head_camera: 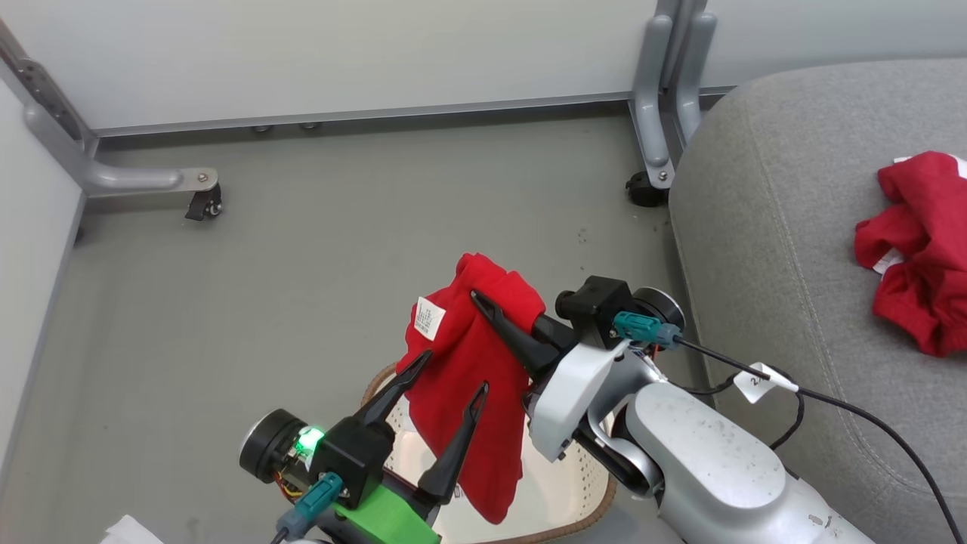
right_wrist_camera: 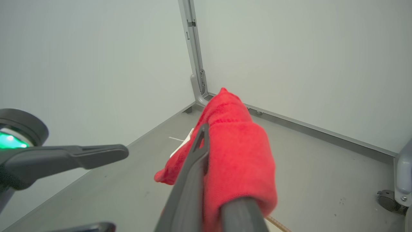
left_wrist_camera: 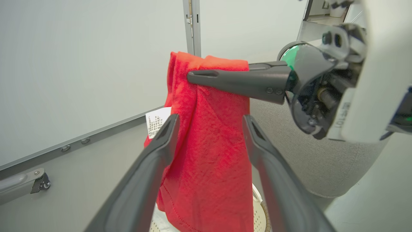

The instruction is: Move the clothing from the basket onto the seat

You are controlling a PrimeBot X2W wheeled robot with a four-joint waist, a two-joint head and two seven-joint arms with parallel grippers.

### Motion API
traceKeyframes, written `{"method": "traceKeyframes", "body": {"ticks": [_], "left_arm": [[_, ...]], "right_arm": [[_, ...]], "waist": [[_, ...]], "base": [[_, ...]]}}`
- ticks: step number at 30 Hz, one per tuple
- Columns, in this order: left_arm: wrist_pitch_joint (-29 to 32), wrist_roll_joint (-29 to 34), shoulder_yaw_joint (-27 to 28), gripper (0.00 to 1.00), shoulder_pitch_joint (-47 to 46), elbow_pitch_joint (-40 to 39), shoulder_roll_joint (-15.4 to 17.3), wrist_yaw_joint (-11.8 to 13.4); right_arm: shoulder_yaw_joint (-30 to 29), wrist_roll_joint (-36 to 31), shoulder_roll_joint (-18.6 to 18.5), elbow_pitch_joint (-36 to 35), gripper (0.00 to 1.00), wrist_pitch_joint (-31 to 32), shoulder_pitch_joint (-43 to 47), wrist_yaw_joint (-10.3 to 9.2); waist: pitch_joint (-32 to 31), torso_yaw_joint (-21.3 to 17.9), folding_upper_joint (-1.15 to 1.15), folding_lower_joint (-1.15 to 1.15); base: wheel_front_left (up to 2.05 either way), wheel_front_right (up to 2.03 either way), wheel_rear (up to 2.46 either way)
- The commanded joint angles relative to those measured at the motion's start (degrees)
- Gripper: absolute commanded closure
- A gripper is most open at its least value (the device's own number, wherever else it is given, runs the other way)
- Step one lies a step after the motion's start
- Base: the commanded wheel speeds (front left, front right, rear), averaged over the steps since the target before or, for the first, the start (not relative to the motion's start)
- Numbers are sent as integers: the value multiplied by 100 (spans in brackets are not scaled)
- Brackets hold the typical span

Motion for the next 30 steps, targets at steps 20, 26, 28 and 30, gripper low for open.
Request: {"method": "traceKeyframes", "body": {"ticks": [20,26,28,30], "left_arm": [[237,67,-36,0,-508,-162,268,-138],[392,93,-36,0,-641,-283,380,-187],[430,94,-55,0,-674,-323,401,-208],[458,88,-52,0,-724,-353,425,-223]], "right_arm": [[-831,-181,66,154,100,-403,-123,0],[-1194,-234,94,225,100,-552,-87,0],[-1325,-245,88,250,100,-591,-70,0],[-1455,-257,83,278,100,-635,-77,0]], "waist": [[623,-2055,0,0],[824,-2661,0,0],[876,-2807,0,0],[929,-2924,0,0]], "base": [[0,0,0],[0,0,0],[0,0,0],[0,0,0]]}}
